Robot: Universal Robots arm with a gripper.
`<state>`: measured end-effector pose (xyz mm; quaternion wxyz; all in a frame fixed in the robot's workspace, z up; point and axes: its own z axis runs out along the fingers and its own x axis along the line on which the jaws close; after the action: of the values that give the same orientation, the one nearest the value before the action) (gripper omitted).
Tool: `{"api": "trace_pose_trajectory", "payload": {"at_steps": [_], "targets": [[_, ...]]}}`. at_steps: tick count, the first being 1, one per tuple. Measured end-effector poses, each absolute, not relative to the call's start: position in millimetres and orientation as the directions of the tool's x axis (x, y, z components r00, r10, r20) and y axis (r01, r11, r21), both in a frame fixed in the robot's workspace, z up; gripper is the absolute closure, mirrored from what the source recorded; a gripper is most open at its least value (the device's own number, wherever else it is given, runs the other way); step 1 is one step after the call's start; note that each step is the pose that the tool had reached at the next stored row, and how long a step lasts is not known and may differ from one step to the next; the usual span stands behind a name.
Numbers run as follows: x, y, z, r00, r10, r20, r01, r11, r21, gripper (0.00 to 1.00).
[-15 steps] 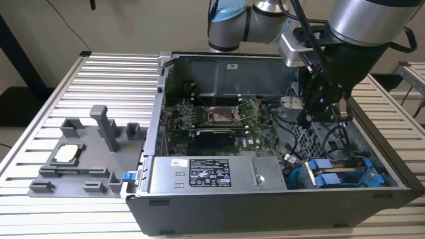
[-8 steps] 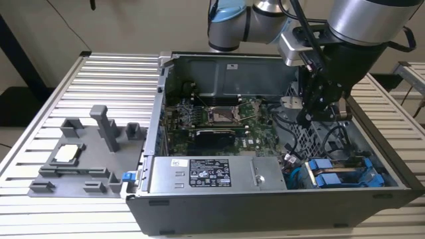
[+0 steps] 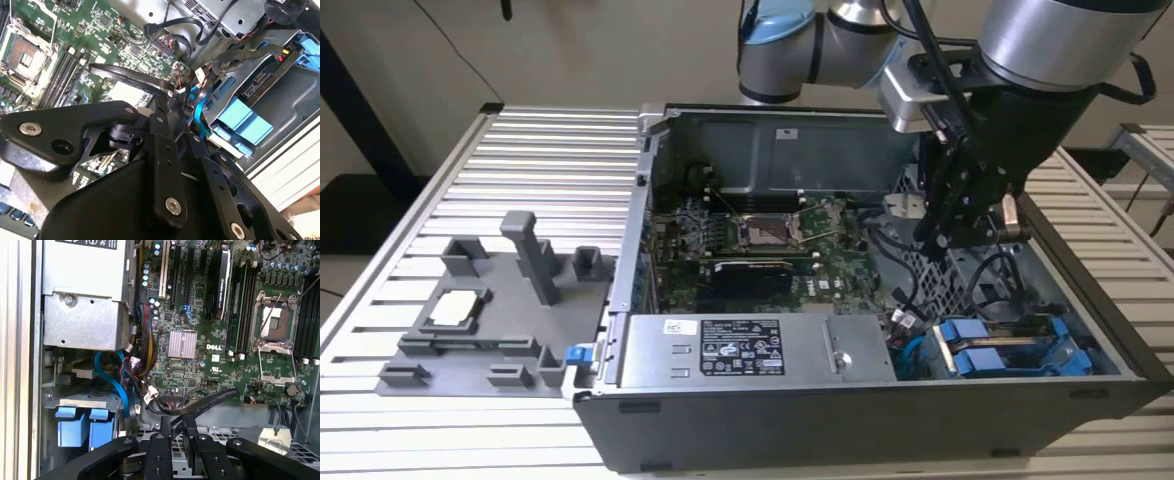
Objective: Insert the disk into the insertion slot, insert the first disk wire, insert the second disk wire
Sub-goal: 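Insert the first disk wire, then insert the second disk wire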
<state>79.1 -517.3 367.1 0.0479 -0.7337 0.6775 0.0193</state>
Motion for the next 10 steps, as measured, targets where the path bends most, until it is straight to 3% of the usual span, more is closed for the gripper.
{"api": "trace_pose_trajectory", "payload": {"at_steps": [10], "targets": [[80.5,-520.9,369.5,0.081,-0.992,-0.094,-0.996,-0.077,-0.039,0.75]]}}
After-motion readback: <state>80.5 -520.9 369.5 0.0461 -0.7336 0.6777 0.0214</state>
